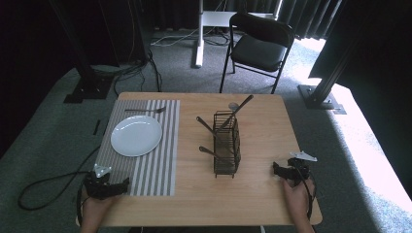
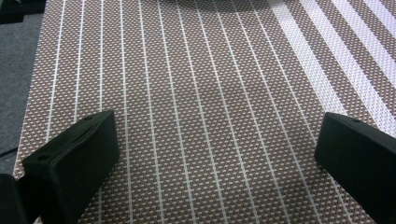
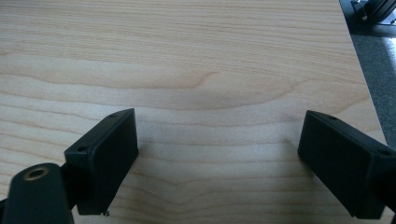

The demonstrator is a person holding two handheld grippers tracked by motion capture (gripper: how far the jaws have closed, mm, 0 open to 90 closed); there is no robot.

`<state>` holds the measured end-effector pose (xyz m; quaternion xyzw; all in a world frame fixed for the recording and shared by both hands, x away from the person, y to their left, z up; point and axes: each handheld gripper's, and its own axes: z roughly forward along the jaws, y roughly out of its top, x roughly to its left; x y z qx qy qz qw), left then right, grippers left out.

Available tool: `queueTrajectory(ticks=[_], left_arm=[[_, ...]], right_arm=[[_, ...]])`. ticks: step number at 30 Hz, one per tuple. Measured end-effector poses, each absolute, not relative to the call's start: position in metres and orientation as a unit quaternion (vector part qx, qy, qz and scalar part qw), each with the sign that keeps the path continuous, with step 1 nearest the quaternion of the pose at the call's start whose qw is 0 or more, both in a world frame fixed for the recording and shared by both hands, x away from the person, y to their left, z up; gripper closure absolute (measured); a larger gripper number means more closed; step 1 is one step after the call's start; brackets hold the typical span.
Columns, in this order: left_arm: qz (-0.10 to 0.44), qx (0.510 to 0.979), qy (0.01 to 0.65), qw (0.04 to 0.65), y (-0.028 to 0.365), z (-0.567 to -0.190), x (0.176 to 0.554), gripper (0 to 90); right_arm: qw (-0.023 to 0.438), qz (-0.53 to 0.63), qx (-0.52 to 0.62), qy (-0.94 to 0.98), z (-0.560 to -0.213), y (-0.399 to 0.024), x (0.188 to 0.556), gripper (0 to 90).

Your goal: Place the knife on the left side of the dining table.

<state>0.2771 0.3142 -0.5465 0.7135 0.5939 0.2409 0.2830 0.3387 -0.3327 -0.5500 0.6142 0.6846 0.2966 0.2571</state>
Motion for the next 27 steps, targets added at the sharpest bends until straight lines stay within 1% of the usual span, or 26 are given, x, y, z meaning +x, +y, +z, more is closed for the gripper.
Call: queueTrajectory(ticks=[27], left_arm=[[0.226,0.727,0.588,0.273,0.3162,-0.5431,0.2811,0.4]], right_arm=[[0.257,0.297,0.615,0.684,-0.55,-0.3327,0.3388,11.4]])
